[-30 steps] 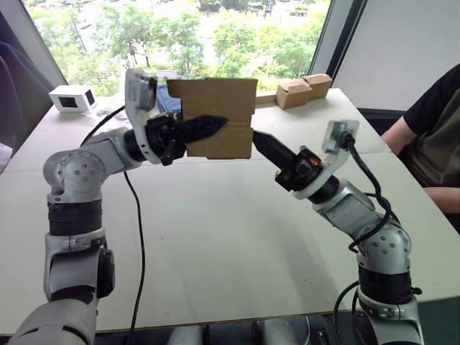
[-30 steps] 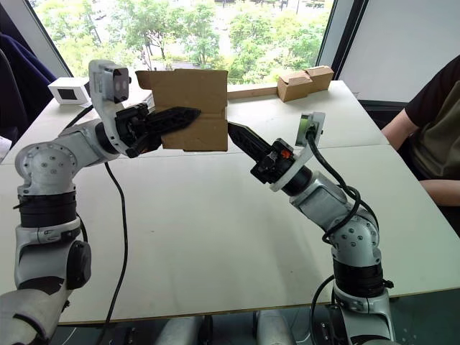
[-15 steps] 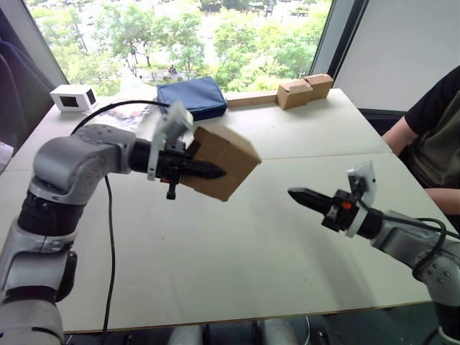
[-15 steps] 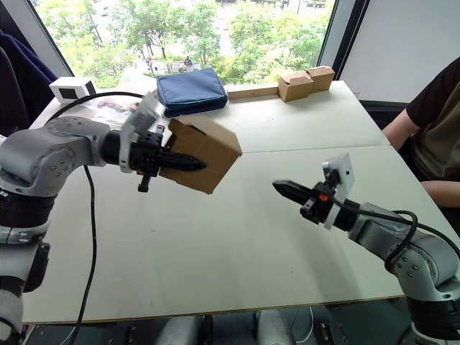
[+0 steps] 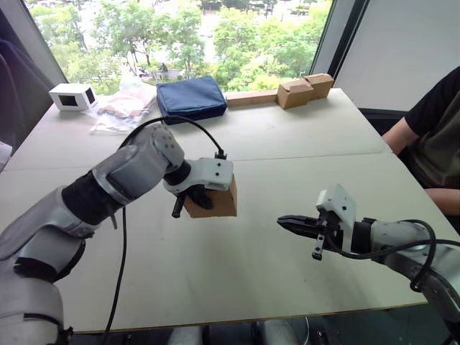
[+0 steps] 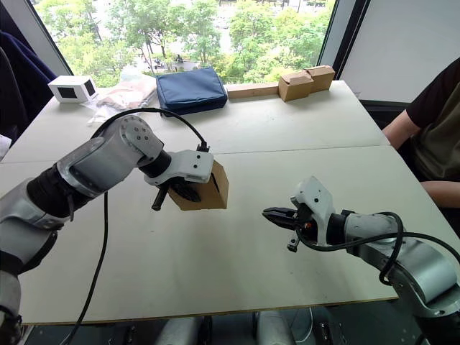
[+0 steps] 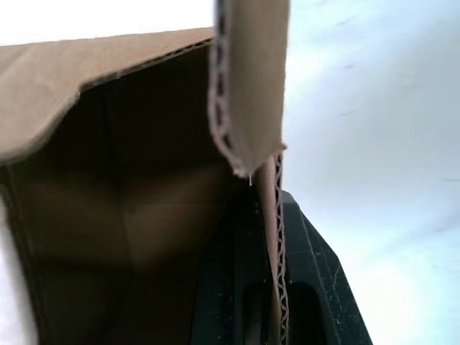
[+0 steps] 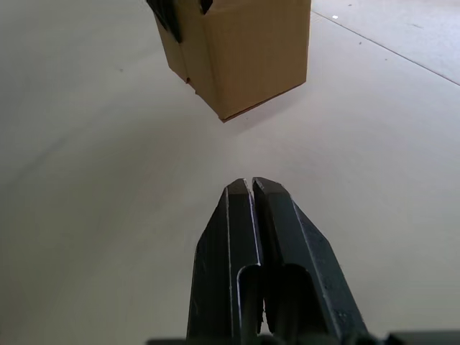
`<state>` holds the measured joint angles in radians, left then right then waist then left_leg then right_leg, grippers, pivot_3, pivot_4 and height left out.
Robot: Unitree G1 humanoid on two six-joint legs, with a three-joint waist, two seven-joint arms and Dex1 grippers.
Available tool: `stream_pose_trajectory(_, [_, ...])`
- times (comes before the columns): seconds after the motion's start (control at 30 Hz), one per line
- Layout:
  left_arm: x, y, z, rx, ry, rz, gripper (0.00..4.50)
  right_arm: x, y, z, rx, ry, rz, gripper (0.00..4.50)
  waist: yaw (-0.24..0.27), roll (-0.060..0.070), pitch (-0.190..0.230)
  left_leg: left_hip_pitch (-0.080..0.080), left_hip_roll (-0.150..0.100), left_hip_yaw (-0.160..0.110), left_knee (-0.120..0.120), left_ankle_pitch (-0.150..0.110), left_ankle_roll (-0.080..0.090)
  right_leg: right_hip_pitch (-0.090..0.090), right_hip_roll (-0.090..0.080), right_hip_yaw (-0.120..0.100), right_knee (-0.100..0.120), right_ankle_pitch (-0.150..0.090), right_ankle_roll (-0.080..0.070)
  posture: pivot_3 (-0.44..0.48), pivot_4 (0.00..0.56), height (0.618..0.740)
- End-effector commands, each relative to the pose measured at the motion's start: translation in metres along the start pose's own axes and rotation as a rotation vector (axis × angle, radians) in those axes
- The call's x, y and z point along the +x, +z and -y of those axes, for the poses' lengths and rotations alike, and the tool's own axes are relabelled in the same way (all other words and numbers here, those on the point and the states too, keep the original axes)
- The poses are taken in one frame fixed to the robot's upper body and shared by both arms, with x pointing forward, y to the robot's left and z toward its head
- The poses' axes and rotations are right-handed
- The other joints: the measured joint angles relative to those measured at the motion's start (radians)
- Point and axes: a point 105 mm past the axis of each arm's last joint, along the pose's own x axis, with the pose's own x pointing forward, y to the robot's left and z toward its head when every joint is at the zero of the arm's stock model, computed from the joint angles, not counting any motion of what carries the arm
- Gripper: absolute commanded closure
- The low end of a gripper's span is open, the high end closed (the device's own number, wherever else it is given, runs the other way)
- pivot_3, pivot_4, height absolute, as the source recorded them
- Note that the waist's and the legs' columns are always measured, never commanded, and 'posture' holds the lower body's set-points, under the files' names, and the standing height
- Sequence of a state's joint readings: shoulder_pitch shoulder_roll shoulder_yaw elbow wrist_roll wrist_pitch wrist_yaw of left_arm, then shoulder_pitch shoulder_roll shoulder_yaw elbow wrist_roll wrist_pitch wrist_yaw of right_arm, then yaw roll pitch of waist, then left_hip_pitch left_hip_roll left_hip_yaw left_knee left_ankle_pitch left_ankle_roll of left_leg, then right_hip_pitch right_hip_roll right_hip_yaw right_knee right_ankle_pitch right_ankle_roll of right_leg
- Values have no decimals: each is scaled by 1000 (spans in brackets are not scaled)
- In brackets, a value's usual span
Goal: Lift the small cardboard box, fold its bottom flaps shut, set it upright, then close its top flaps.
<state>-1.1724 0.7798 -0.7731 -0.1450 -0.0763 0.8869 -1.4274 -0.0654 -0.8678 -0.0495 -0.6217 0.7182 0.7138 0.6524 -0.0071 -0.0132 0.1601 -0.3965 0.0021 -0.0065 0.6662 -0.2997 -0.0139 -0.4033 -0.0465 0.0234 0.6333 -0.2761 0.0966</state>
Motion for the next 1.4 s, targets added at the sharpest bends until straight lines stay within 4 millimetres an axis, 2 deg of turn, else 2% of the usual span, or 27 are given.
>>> stream_pose_trajectory(0.03, [-1, 7, -4, -42, 44, -22, 4500, 3, 6, -3, -27, -28, 34, 4436, -2, 0, 0, 0, 0, 0, 1, 0, 0, 0, 0, 0, 0, 0, 0, 0, 150, 740])
stream_pose_trajectory(0.13, [9, 10, -1, -97, 31, -22, 4500, 6, 3, -1, -5, -61, 49, 4436, -3, 0, 0, 1, 0, 0, 1, 0, 0, 0, 0, 1, 1, 0, 0, 0, 150, 740])
stream_pose_trajectory(0.27, [13, 19, 13, -94, -13, -3, 4500, 7, -1, -2, 10, -68, 49, 4436, -3, 0, 0, 0, 0, -1, 1, 0, 0, -1, 1, 1, 2, 0, 0, 0, 150, 740])
stream_pose_trajectory(0.6, [22, 19, 29, -208, -43, 11, 4500, 6, -2, 3, 9, -63, 41, 4436, -3, 0, 0, 2, 0, -1, 1, 0, 0, 0, 1, 1, 5, 0, 0, 0, 150, 740])
stream_pose_trajectory(0.63, [23, 19, 29, -222, -38, 15, 3972, 7, -2, 3, 9, -60, 41, 4500, -2, 0, 0, 2, 0, -1, 1, 0, 0, 0, 1, 1, 5, 0, 0, 0, 150, 740])
stream_pose_trajectory(0.73, [24, 23, 29, -231, -26, 34, 3075, 7, -3, 4, 6, -53, 35, 4500, -2, 0, 0, 2, 0, -1, 1, 0, 0, 0, 0, 1, 5, 0, 0, 0, 150, 740])
stream_pose_trajectory(0.77, [23, 24, 30, -224, -25, 43, 2561, 7, -3, 6, 7, -50, 33, 4500, -3, 0, 0, 2, 0, -1, 1, 0, 0, 0, 0, 1, 5, 0, 0, 0, 150, 740])
stream_pose_trajectory(0.83, [23, 26, 33, -227, -28, 57, 1844, 7, -3, 8, 7, -46, 27, 4500, -3, 0, 0, 2, 0, -1, 1, 0, 0, 0, 0, 1, 6, 0, 0, 0, 150, 740])
stream_pose_trajectory(0.87, [20, 28, 33, -238, -27, 74, 1393, 9, -2, 9, 5, -42, 27, 4500, -3, 0, 0, 3, 0, -1, 1, 0, 0, 0, 0, 1, 7, 0, 0, 0, 150, 740])
stream_pose_trajectory(1.03, [3, 42, 30, -293, -25, 147, 1393, 13, 1, 11, 4, -17, 33, 4500, -2, 0, 0, 3, -1, -1, 2, 0, 0, -1, 0, 2, 10, -1, 0, 0, 150, 740])
stream_pose_trajectory(1.13, [-13, 54, 33, -367, -94, 220, 1393, 14, 3, 12, -2, 0, 33, 4500, -1, 0, 0, 4, -1, -1, 2, 0, 0, -1, 0, 2, 11, -2, 1, 0, 150, 740])
stream_pose_trajectory(1.3, [-50, 79, 18, -444, -154, 488, 1393, 15, 10, 15, 15, 19, 65, 4500, -4, 1, -1, 4, -2, -1, 3, 0, 0, -1, -1, 2, 12, -2, 1, 0, 150, 740])
stream_pose_trajectory(1.37, [-70, 90, 3, -484, -125, 664, 1393, 15, 11, 15, 23, 25, 70, 4500, -3, 1, 0, 5, -2, -1, 3, 0, 0, -1, -1, 2, 13, -3, 1, 0, 150, 740])
stream_pose_trajectory(1.4, [-88, 98, -6, -491, -106, 807, 1393, 16, 12, 15, 30, 27, 75, 4500, -3, 1, -1, 5, -2, -1, 3, 0, 0, -1, -1, 2, 13, -3, 1, 0, 150, 740])
